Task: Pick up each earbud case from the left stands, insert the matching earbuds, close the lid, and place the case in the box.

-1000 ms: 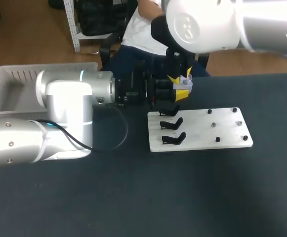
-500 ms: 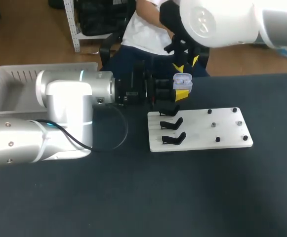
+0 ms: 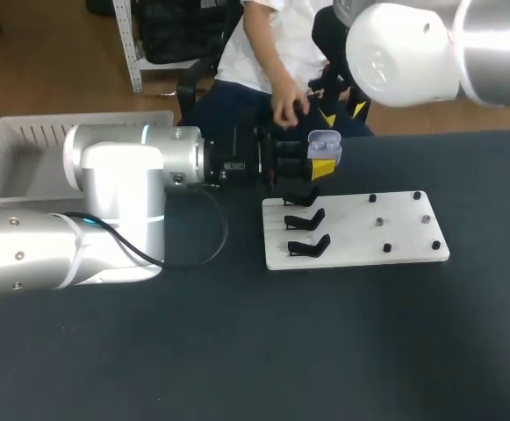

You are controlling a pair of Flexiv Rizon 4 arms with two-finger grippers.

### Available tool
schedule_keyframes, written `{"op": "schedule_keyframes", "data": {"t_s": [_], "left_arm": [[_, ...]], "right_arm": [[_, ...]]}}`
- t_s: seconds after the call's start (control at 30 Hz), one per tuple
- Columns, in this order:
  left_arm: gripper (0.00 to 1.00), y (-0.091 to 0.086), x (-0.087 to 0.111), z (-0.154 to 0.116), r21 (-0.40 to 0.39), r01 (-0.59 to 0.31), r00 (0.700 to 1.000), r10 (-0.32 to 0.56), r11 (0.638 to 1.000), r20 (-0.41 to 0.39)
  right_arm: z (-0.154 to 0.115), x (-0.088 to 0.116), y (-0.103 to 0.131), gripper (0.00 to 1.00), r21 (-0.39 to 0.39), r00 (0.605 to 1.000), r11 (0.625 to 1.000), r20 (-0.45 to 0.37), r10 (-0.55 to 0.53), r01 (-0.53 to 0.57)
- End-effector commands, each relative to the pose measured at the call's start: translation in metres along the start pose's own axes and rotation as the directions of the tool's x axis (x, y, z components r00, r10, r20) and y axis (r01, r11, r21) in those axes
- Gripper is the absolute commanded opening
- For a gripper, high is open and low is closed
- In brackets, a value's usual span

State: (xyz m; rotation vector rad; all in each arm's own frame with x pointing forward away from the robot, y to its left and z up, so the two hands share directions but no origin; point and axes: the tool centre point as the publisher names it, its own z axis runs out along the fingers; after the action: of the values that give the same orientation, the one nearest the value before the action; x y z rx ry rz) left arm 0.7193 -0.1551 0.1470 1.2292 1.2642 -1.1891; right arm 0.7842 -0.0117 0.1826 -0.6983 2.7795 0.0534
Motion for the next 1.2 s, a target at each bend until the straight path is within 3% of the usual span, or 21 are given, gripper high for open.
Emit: {"op": "schedule_keyframes", "data": {"t_s": [0.03,0.43,0.77,0.9,0.93,0.97,1.0,1.2], "left_arm": [[0.0,0.001,-0.001,0.0,0.003,0.001,1.0,-0.001,1.0,-0.002],[0.0,0.001,-0.001,0.0,0.003,0.001,1.0,-0.001,1.0,-0.002],[0.0,0.001,-0.001,0.0,0.003,0.001,1.0,-0.001,1.0,-0.002],[0.0,0.001,-0.001,0.0,0.003,0.001,1.0,-0.001,1.0,-0.002],[0.0,0.001,-0.001,0.0,0.003,0.001,1.0,-0.001,1.0,-0.002],[0.0,0.001,-0.001,0.0,0.003,0.001,1.0,-0.001,1.0,-0.002],[0.0,0.003,-0.004,-0.009,-0.008,-0.008,1.0,0.009,1.0,0.012],[0.0,0.013,-0.029,-0.078,-0.12,-0.066,0.997,0.072,0.991,0.042]], "right_arm": [[0.007,-0.002,0.003,0.41,-0.013,1.0,1.0,-0.025,0.001,-0.001],[-0.005,0.032,0.02,0.41,-0.015,0.999,0.999,-0.021,0.031,-0.031],[-0.015,0.043,0.025,0.42,-0.005,0.998,0.998,-0.012,0.059,-0.059],[-0.032,0.048,0.019,0.44,0.013,0.996,0.996,0.029,0.089,-0.09],[-0.038,0.051,0.017,0.48,0.017,0.995,0.995,0.042,0.096,-0.097],[-0.045,0.054,0.014,0.64,0.004,0.993,0.994,0.06,0.106,-0.107],[-0.053,0.057,0.012,0.98,0.006,0.991,0.994,0.075,0.11,-0.111],[-0.08,0.073,-0.003,1.0,0.033,0.983,0.989,0.119,0.14,-0.145]]}}
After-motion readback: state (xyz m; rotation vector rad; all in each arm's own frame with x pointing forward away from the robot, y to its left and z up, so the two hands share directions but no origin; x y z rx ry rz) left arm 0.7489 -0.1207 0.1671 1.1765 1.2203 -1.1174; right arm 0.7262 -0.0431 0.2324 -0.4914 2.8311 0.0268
